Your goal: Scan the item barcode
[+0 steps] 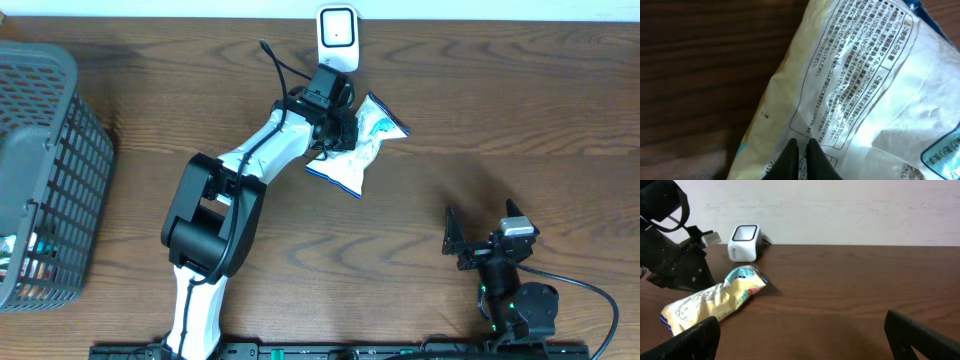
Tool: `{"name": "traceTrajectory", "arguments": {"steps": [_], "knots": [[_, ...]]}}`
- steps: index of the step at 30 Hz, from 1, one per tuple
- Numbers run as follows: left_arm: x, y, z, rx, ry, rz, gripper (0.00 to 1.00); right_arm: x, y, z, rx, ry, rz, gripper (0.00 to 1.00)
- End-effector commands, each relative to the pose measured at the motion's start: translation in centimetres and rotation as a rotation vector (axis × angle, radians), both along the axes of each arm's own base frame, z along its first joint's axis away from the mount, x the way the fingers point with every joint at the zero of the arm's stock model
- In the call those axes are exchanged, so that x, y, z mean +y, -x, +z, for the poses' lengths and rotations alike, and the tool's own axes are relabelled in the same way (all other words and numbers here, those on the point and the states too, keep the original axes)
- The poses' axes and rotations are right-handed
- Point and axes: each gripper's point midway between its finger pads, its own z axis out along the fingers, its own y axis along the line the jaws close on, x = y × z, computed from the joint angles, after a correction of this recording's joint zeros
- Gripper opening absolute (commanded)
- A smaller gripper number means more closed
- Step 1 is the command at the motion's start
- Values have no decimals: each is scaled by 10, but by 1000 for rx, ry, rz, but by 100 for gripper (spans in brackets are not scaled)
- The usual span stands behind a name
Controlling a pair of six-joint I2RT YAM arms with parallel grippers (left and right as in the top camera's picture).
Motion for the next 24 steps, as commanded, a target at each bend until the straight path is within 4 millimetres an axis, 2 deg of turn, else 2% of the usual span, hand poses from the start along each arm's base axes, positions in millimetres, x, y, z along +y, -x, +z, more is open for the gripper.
{"name": "traceTrajectory", "arguments": {"steps": [1,6,9,11,15,24], "knots": [[16,-18,36,-113,-48,62,7,-3,0,-1,2,-9,-14,99],[22,-21,105,-245,-15,84,8,-3,0,-1,2,-9,-14,99],[21,-10,118,-242,-15,71,7,-3,0,-1,2,-9,-14,99],[20,-1,111,-204,-31,65,7,-3,0,-1,2,-9,-14,99],[12,14,79,-108,-58,74,8,-3,0,-1,2,-9,-14,99],[-11,38,-16,82,-123,43,8,-3,0,-1,2,-9,-14,99]]}}
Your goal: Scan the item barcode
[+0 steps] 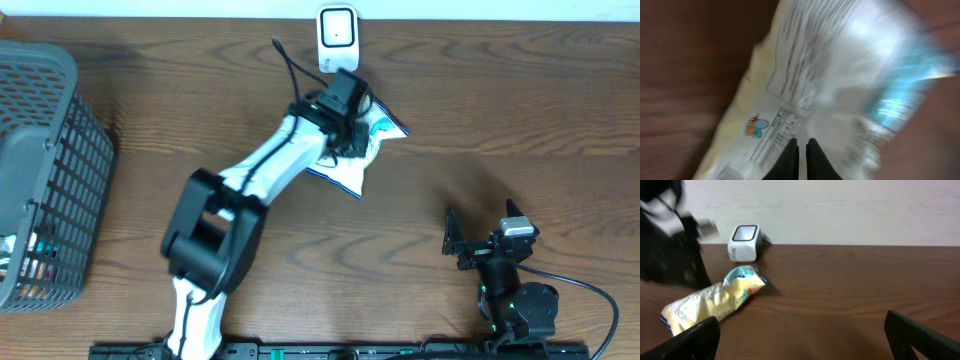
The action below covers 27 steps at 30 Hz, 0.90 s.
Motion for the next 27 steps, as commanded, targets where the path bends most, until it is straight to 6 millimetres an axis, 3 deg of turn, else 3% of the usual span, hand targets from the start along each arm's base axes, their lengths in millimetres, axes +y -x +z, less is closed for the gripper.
{"name": "traceTrajectory", "arguments": {"steps": [1,4,8,15,19,27], "knots": [[-6,17,-36,112,6,18,7,-3,0,-1,2,-9,-15,99],[-14,24,-47,155,35,-3,8,-3,0,-1,2,-9,-15,99],[-12,12,-37,112,50,10,8,-3,0,-1,2,-9,-15,99],[10,-33,24,-105,-3,109,7,-3,0,0,1,-9,-15,99],[14,-38,53,-174,7,128,8,-3,0,-1,2,-9,-15,99],[-15,-17,38,-126,29,51,7,-3,0,-1,2,-9,-15,99]]}}
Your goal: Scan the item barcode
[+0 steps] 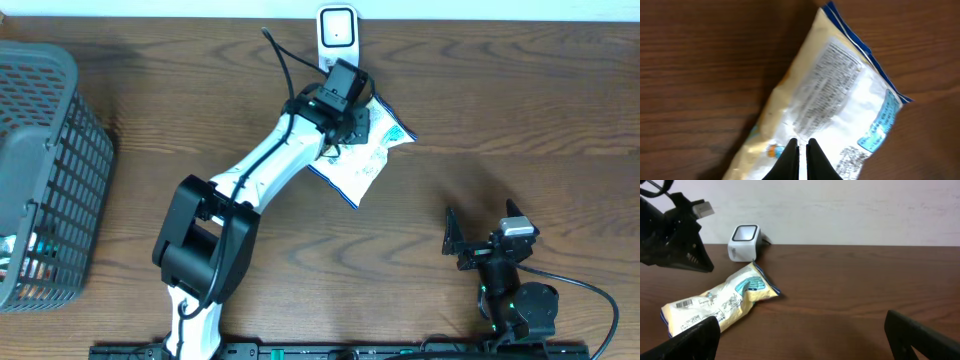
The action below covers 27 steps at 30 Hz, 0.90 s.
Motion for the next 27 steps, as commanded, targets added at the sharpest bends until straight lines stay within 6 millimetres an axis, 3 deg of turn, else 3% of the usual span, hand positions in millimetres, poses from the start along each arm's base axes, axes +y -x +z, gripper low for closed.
{"name": "traceTrajectory", "arguments": {"steps": [1,8,15,20,23,27], "knots": [[-17,8,-5,7,-1,-31,8,-3,0,-1,2,-9,-14,99],[-38,17,-27,18,-9,-74,8,-3,0,-1,2,-9,-14,99],[-41,-5,-45,-33,5,-51,8,-3,0,-1,2,-9,-14,99],[-10,-35,-59,-92,-71,54,7,-3,0,-1,2,-9,-14,99],[23,-52,-68,-116,-152,142,8,-3,0,-1,2,-9,-14,99],[57,-67,-61,-155,-220,231,7,-3,0,-1,2,-9,-14,99]]}}
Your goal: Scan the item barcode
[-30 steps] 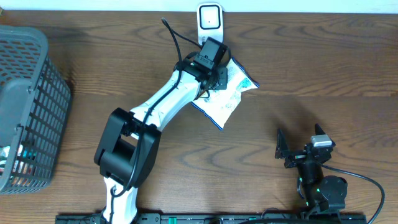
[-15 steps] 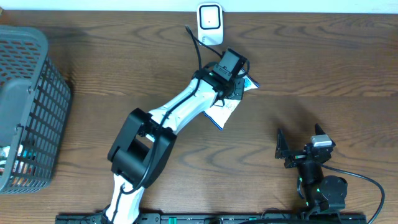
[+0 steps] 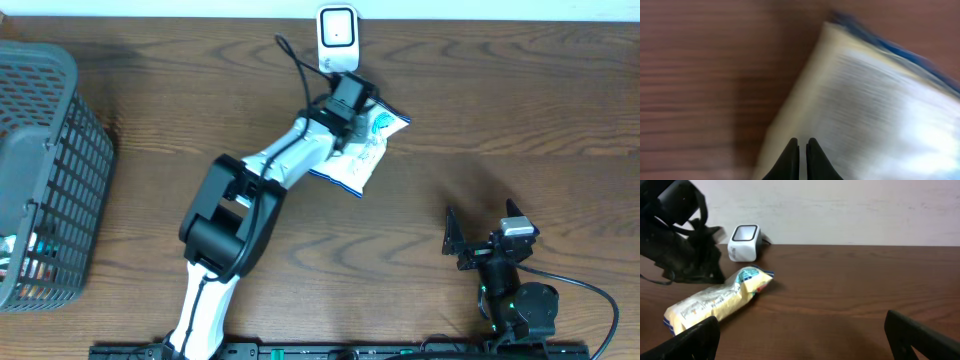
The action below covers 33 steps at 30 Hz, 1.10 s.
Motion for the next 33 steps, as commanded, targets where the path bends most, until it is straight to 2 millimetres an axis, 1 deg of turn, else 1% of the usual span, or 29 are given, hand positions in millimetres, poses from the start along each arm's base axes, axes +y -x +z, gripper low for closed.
{"name": "traceTrajectory", "arguments": {"steps": [1,3,6,8,9,10,12,15,17,20,25,27,30,31,33], "knots": [[40,-20,4,-54,-93,118,8,-3,0,-1,2,-9,-14,99],[43,-25,18,-77,-78,128,8,-3,0,-1,2,-9,-14,99],[44,-29,44,-119,-50,136,7,-3,0,-1,2,-9,-14,99],[41,-28,66,-146,-23,128,7,-3,0,-1,2,-9,-14,99],[35,-25,75,-147,3,110,8,-3,0,-1,2,-9,-14,99],[27,-19,83,-134,41,76,7,-3,0,-1,2,-9,-14,99],[0,-2,93,-77,152,-28,7,-3,0,-1,2,-9,-14,99],[-40,30,97,36,313,-197,8,-3,0,-1,2,-9,-14,99],[-59,49,93,82,351,-292,7,-3,0,-1,2,-9,-14,99],[-75,66,80,91,315,-383,8,-3,0,-1,2,-9,-14,99],[-104,85,55,107,288,-472,8,-3,0,-1,2,-9,-14,99],[-112,90,46,119,283,-488,8,-3,0,-1,2,-9,-14,99],[-115,89,31,117,253,-480,8,-3,0,-1,2,-9,-14,99],[-112,85,28,102,228,-463,7,-3,0,-1,2,-9,-14,99],[-100,70,18,56,149,-400,7,-3,0,-1,2,-9,-14,99]]}}
